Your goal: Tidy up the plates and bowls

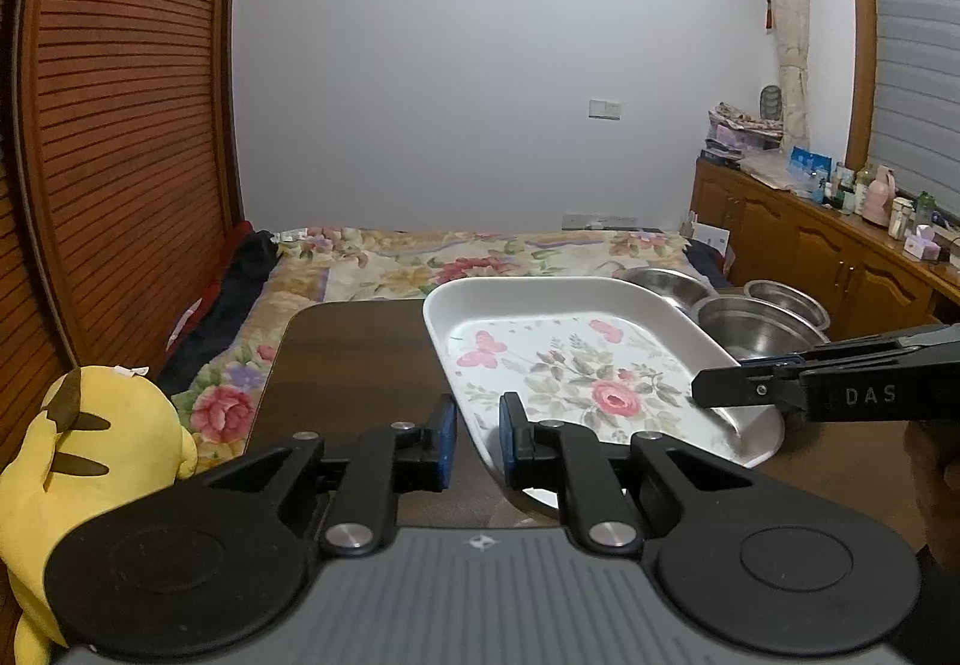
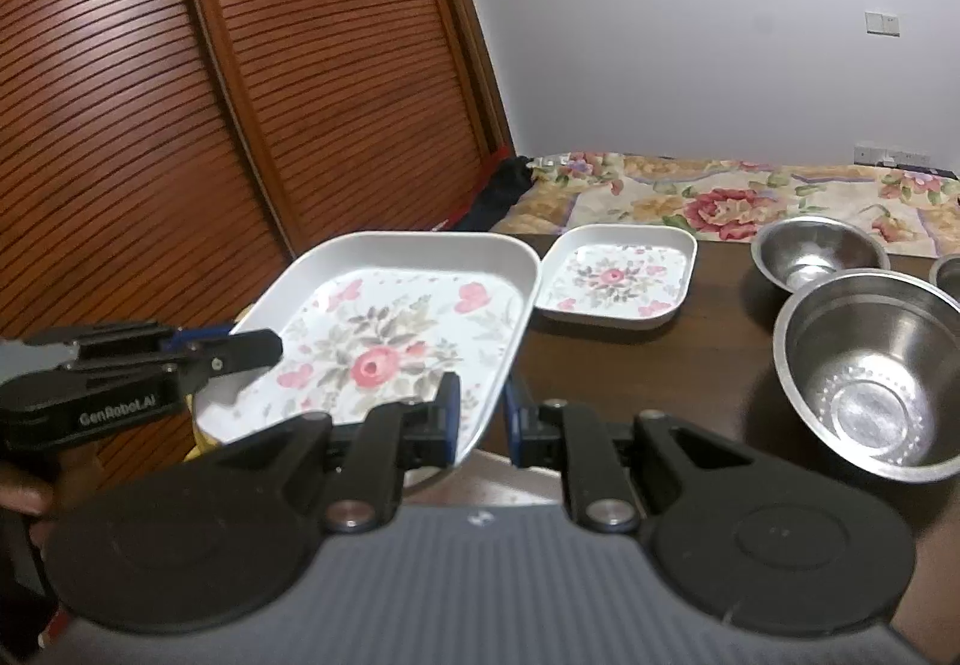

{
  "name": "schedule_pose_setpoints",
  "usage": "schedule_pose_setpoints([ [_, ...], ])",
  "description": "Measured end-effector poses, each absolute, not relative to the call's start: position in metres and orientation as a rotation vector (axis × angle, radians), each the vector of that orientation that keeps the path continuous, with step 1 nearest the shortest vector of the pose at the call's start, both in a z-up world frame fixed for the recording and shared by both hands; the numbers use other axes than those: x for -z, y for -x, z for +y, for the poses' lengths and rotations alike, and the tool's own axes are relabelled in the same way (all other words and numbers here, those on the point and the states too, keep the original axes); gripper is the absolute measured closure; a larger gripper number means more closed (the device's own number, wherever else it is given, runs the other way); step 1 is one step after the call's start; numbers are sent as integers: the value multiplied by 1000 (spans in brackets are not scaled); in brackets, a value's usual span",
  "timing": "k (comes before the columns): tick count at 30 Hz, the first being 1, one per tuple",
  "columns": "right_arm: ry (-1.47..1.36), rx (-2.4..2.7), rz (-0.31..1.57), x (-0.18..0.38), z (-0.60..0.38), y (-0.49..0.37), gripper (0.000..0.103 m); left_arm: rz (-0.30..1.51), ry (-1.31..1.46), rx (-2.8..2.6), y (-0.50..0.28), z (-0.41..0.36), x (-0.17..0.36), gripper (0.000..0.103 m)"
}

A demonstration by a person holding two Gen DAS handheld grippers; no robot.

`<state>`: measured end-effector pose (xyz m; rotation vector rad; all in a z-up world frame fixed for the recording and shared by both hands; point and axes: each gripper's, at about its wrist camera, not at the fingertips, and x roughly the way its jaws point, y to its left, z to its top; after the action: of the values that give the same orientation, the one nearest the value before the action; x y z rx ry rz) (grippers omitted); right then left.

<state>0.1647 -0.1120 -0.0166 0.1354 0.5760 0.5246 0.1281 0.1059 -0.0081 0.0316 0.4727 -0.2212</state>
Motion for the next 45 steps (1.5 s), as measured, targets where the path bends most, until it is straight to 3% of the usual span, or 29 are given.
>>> schedule_pose_setpoints([
  [27, -181, -464, 517, -3, -137, -113, 86, 432, -28, 274, -80, 94, -3, 85],
  [45, -140, -426, 597, 57, -125, -108, 86, 554, -17, 259, -98, 98, 62, 85],
])
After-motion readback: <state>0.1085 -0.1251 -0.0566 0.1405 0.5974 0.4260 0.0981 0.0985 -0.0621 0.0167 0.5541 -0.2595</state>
